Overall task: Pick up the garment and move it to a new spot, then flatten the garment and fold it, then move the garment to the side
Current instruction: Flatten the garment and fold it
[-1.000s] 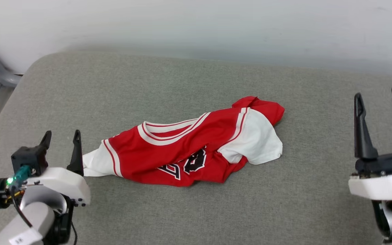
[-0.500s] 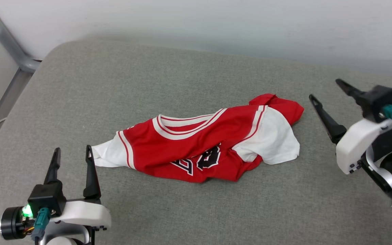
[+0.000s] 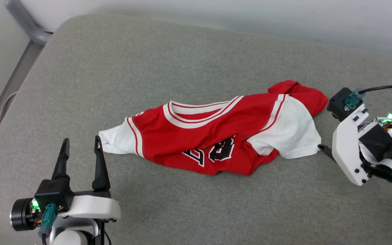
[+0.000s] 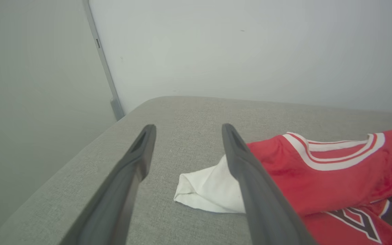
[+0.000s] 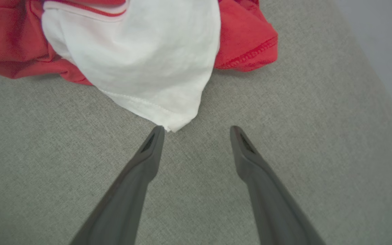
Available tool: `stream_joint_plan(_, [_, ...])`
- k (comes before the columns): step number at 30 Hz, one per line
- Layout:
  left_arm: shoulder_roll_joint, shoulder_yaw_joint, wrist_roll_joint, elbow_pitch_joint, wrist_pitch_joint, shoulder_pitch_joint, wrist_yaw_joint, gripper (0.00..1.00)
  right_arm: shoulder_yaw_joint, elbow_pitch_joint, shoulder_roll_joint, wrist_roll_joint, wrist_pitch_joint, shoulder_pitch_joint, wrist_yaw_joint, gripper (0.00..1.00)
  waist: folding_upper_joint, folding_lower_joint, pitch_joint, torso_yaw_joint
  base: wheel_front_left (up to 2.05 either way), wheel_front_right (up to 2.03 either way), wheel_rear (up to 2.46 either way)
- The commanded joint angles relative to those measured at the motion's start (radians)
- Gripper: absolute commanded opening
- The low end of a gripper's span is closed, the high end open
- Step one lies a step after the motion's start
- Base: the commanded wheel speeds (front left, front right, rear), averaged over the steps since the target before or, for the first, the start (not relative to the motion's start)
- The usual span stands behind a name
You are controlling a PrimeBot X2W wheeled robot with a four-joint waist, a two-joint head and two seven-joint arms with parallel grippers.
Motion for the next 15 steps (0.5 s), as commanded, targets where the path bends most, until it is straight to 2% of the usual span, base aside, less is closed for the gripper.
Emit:
stream_joint_plan(1, [-0.018,0.013,0.018,-0.002,-0.002,-0.017,-0.014,1.0,0.03,0.018,-0.008,0.012,0.025,-0.035,-0.001,1.0,-0.0001,-0.0001,0.028,0.018,0.0,0.0,0.0])
stream_joint_plan(4, [-0.048,0.032,0.043,-0.009,-0.002,-0.027,-0.037,1.0,0.086,0.056,-0.015,0.024,0.062,-0.082,-0.001,1.0,-0.0001,-0.0001,0.058,0.032,0.0,0.0,0.0])
stream_joint_plan(9, [-0.089,0.057,0.076,-0.016,-0.002,-0.05,-0.068,1.0,0.153,0.137,0.004,0.044,0.057,-0.145,-0.001,1.0,-0.0001,-0.0001,0.11,0.052,0.0,0.0,0.0])
stream_joint_plan(15, [-0.121,0.086,0.102,-0.011,-0.002,-0.079,-0.095,1.0,0.292,0.208,0.013,0.08,0.066,-0.139,-0.001,1.0,-0.0001,-0.0001,0.149,0.061,0.0,0.0,0.0])
